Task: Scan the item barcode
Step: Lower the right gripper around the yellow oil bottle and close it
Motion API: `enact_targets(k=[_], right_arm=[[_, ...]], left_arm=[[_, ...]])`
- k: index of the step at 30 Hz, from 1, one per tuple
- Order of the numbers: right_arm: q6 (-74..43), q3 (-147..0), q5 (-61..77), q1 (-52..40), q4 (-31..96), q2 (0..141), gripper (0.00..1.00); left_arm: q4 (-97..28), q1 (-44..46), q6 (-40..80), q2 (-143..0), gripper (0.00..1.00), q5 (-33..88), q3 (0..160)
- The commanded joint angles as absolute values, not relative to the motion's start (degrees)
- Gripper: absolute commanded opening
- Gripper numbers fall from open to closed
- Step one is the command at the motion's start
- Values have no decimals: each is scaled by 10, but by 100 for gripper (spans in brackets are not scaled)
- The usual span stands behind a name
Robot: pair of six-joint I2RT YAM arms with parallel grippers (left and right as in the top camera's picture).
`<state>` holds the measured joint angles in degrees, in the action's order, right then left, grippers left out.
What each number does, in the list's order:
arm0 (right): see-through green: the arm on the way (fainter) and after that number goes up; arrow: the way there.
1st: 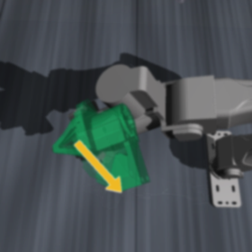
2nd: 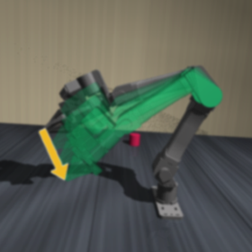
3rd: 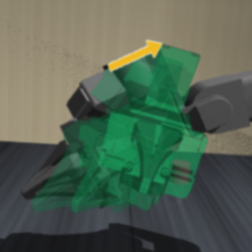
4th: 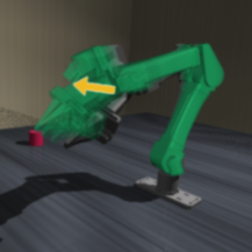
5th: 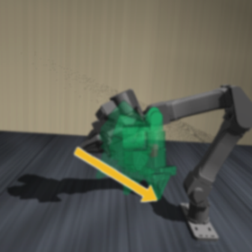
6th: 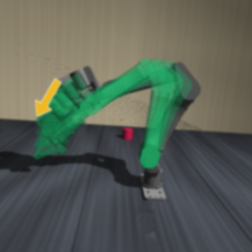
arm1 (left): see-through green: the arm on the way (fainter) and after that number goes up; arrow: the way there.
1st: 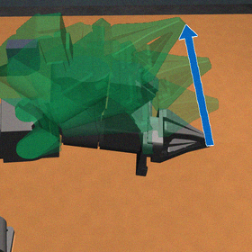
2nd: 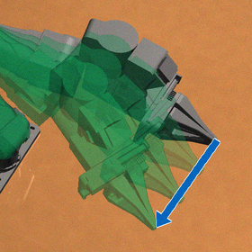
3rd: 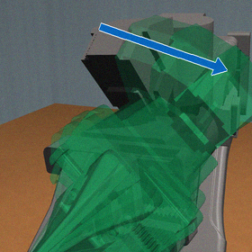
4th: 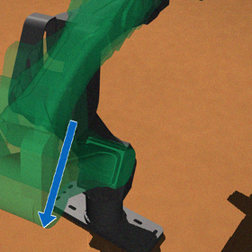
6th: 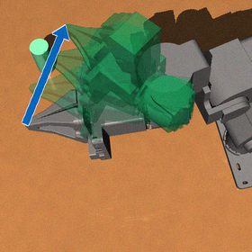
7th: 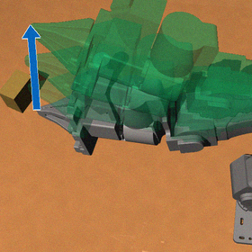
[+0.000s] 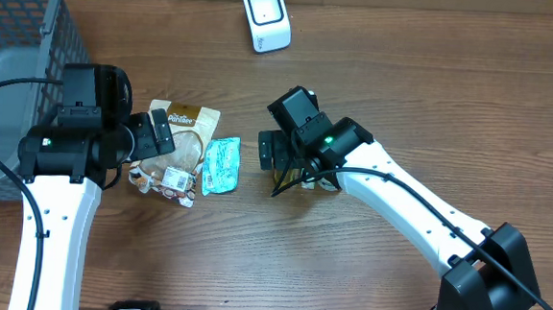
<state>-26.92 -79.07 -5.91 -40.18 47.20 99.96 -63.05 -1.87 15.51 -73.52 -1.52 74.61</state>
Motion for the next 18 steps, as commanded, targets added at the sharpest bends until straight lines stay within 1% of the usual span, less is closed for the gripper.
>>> enact_targets(k=[1,3,4,6,8,9,11,15,18], right_arm=[[-270,-791,-57,-404,475,1000,88],[-270,-790,-57,-404,479,1000,81],[-270,-790,-57,-404,480,1000,75],[-270,-787,-57,-404,478,1000,73],[-270,-787,-57,-404,478,1001,66],[-270,-787,-57,-404,478,1005,64],[-270,-787,-57,-404,479,1013,66],[-270,-787,-51,-404,478,1035,75],[-266,-787,-56,-404,477,1036,77]], left_arm=[[-630,-15,150,-736,100,-19,752],[-630,-15,150,-736,99,-19,752],[-630,-15,150,-736,100,-19,752],[-630,-15,150,-736,99,-19,752],[-630,-15,150,-736,99,-19,752],[-630,-15,150,-736,100,-19,752],[-630,-15,150,-736,100,-19,752],[-630,-15,150,-736,99,-19,752],[-630,-15,150,-736,100,-19,752]])
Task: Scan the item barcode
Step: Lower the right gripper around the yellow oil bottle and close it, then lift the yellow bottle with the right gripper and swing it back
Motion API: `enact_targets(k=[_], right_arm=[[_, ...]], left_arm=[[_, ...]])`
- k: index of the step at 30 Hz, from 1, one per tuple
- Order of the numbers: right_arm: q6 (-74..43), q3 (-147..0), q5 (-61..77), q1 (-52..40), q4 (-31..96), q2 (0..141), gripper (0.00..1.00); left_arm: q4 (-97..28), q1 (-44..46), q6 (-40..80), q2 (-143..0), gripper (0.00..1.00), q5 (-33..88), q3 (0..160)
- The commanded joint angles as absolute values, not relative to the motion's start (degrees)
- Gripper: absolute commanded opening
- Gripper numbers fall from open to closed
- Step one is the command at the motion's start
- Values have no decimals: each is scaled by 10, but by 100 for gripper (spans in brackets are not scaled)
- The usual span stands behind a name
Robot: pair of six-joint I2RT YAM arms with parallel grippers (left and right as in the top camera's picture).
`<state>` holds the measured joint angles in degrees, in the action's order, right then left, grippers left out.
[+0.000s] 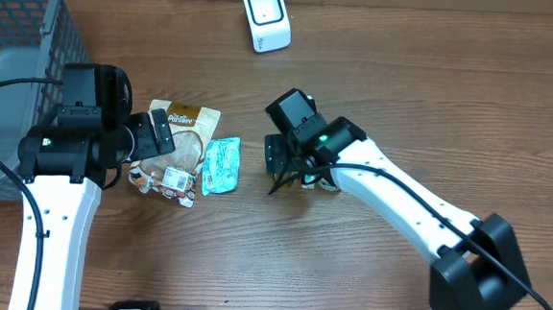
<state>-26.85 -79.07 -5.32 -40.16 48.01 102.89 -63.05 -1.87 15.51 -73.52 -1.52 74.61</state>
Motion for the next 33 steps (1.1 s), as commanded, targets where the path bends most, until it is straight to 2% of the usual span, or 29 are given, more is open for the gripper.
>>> enact_targets(k=[1,7,11,16,17,20,25,33], right_arm=[[-266,-788,-59,-404,476,1036,76],[-266,-789,-60,-404,476,1036,75],[-266,-789,-60,-404,472,1036,68],[-266,-794,-59,-404,468,1036,66],[-266,-796,-60,-404,468,1035,63],[-266,-796,-60,-404,468,1035,45],[-266,-796,-59,-404,468,1035,44],[-266,-816,-59,-404,471,1020,31]], left_arm=[[-630,-15,150,-736,100,-19,752],[-630,-15,150,-736,99,-19,752],[-630,-15,150,-736,99,-19,752],[-630,-15,150,-736,99,-19,752],[-630,-15,150,-736,100,-19,752],[-630,-15,150,-736,99,-19,752],[-630,-15,150,-736,100,-19,752],[-630,-15,150,-736,100,-19,752]])
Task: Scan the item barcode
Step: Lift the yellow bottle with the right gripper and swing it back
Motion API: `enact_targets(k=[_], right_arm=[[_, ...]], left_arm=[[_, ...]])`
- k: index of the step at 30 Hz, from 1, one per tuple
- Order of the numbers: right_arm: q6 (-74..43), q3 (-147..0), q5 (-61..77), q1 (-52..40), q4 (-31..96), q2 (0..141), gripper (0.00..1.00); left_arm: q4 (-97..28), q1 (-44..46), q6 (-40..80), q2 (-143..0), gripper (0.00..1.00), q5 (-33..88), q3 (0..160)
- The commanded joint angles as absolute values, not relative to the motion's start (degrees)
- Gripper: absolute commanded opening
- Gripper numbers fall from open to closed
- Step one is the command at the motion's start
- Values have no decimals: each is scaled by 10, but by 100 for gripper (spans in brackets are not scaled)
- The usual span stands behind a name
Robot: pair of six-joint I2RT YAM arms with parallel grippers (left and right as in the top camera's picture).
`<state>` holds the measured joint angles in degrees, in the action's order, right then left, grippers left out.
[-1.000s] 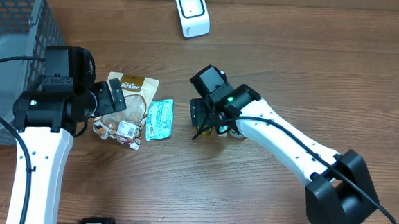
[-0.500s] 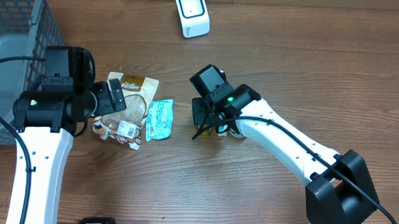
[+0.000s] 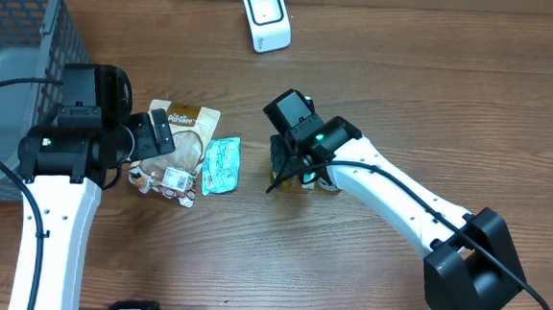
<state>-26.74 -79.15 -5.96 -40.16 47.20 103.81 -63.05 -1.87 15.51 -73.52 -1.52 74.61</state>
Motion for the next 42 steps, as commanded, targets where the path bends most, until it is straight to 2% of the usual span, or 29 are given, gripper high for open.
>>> enact_targets(k=[1,7,11,16,20,24,30,42], right_arm=[[-266,-822,-58,-404,472,1014,29],[-266,-861,-35,-395,474,961,29],[-266,-873,28,-364,473,921,29],[-303,-873,229,-273,454,888,25],[-302,-873,454,-197,423,888,25],[-296,-873,608,-151,411,888,26],[-265,-873,679,-144,412,888,26],[-265,-873,694,-144,414,888,29]], left_arm=[[-630,-15,150,-736,100,-19,752],[-630,-15,150,-736,100,-19,752],[-630,-15,150,-736,100,-19,752],[-630,-15,150,-736,100,-19,752],[-630,-15,150,-736,100,-19,752],[-630,-15,150,-736,99,-19,752],[-630,-15,150,-736,100,-19,752],[-630,-15,150,-736,99,-19,752]])
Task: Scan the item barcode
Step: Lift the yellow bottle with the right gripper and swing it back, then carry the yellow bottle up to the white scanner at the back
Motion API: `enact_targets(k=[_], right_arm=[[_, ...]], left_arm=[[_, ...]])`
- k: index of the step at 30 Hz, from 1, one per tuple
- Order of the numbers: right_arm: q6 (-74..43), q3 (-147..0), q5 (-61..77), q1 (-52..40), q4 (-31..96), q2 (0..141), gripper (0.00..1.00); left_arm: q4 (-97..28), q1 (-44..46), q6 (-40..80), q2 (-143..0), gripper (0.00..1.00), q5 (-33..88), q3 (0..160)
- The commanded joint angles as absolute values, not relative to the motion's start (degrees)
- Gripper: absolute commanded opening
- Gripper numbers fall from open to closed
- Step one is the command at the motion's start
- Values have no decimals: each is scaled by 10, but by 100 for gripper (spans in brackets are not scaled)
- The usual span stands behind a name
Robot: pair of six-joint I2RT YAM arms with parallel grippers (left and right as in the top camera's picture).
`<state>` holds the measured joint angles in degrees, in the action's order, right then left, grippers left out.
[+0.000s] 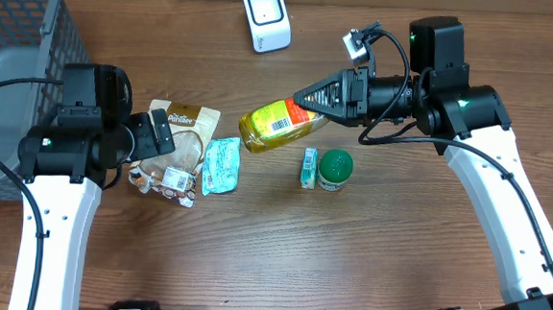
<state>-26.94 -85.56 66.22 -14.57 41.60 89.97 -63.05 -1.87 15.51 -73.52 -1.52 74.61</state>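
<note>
A yellow bottle [271,126] with a white barcode label facing up hangs tilted over the table, below the white scanner [267,18] at the far edge. My right gripper [306,100] is shut on the bottle's cap end, with the arm reaching in from the right. At the left, my left gripper [162,133] stands open over the edge of a brown snack pouch [190,119], holding nothing.
A teal packet [222,164] and a small labelled packet [172,180] lie beside the pouch. A green-lidded can [334,169] and a small green box [308,167] sit below the bottle. A grey mesh basket [18,57] fills the far left.
My right gripper was down among the items at the table's middle. Now it is up and to the right, holding the yellow bottle clear of the table. The can and green box are uncovered.
My right gripper hovered low over the items in the middle, shifting slightly left across the earlier moments and hiding what lay beneath. Now it holds the yellow bottle in the air below the scanner. The left arm has stayed put throughout.
</note>
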Motion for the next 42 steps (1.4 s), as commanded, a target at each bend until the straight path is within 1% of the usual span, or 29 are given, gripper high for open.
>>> enact_targets(k=[1,23,28,31,36,40,41,42], right_arm=[[-265,-873,694,-144,417,888,29],[-265,-873,690,-145,425,888,31],[-265,-873,652,-147,427,888,31],[-258,-871,582,-157,431,888,30],[-250,-857,368,-201,468,888,29],[-241,-839,202,-267,470,896,28],[-225,-836,175,-282,469,898,29],[-195,-830,117,-311,466,906,28]], left_arm=[[-630,-15,150,-736,99,-19,752],[-630,-15,150,-736,100,-19,752],[-630,-15,150,-736,100,-19,752],[-630,-15,150,-736,99,-19,752],[-630,-15,150,-736,100,-19,752],[-630,-15,150,-736,100,-19,752],[-630,-15,150,-736,100,-19,752],[-630,-15,150,-736,99,-19,752]])
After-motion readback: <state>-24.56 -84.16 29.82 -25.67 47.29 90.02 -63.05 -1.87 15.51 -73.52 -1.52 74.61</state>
